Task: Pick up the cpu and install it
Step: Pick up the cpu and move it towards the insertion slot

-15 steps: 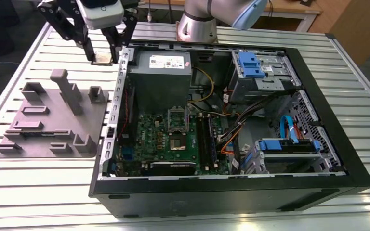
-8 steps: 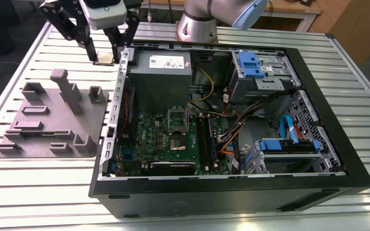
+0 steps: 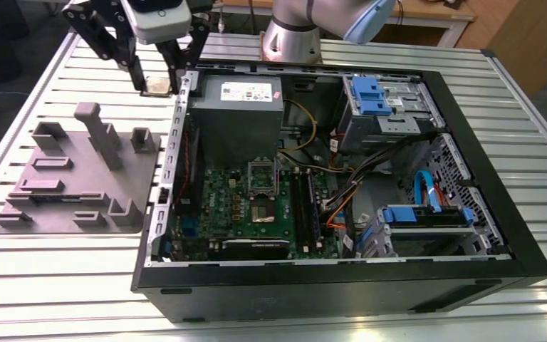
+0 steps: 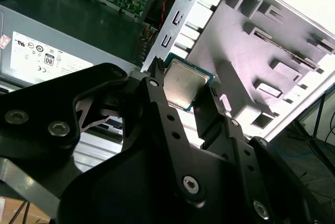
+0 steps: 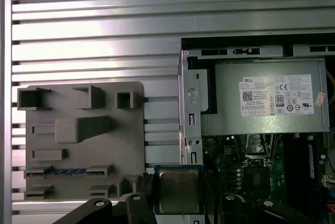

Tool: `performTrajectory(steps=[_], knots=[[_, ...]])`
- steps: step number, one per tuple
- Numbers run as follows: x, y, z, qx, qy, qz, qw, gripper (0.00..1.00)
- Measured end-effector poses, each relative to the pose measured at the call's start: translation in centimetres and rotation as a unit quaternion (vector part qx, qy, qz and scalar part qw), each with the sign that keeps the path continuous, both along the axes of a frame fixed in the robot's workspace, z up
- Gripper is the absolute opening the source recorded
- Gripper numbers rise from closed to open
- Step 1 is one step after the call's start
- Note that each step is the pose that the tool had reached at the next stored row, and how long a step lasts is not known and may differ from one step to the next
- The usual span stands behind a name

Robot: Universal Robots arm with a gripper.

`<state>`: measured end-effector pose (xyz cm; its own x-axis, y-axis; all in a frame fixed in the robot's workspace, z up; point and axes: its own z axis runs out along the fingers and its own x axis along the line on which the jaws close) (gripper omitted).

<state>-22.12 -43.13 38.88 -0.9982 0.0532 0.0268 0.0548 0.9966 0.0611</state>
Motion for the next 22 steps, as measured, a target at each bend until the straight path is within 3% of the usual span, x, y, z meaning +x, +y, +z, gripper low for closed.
performTrajectory(steps=[8, 22], knots=[[0.39, 0.00, -0.01, 0.0000, 0.0000, 0.000, 1.00000, 0.47], [2.02, -0.13, -0.02, 0.0000, 0.0000, 0.000, 1.00000, 0.47]])
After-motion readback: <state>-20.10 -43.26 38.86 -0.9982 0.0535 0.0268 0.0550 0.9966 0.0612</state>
